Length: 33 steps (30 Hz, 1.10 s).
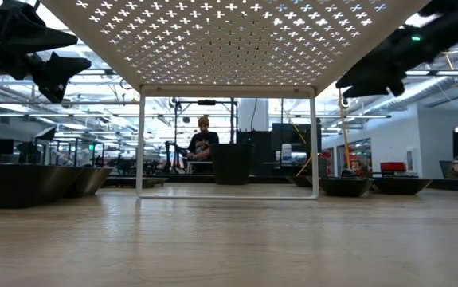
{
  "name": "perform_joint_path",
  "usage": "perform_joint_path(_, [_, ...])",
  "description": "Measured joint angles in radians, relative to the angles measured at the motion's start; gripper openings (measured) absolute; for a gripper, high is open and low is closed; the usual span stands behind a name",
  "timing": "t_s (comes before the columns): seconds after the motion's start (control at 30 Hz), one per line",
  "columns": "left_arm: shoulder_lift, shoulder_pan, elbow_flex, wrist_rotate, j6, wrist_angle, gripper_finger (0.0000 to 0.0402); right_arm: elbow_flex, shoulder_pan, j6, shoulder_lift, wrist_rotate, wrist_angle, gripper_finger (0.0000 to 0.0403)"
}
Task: Pick & Place Mini shaped plates
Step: Put the leaf shaped plate on the shelf
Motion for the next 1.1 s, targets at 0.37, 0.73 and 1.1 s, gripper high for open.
perform_joint_path(0.37, [0.000, 0.000, 0.000, 0.000, 0.000, 0.000, 0.0214, 0.431, -0.504, -0.202, 0.602, -0.403, -0.268, 0.0209])
perform_joint_path(0.73, [0.000, 0.000, 0.000, 0.000, 0.000, 0.000, 0.0214, 0.421, -0.638, -0.245, 0.866, -0.418, -0.237, 0.0205])
perform_joint_path(1.1, [0.000, 0.000, 0.000, 0.000, 0.000, 0.000, 0.0214, 0.421, -0.611, -0.184, 0.925, -0.423, -0.167, 0.0196])
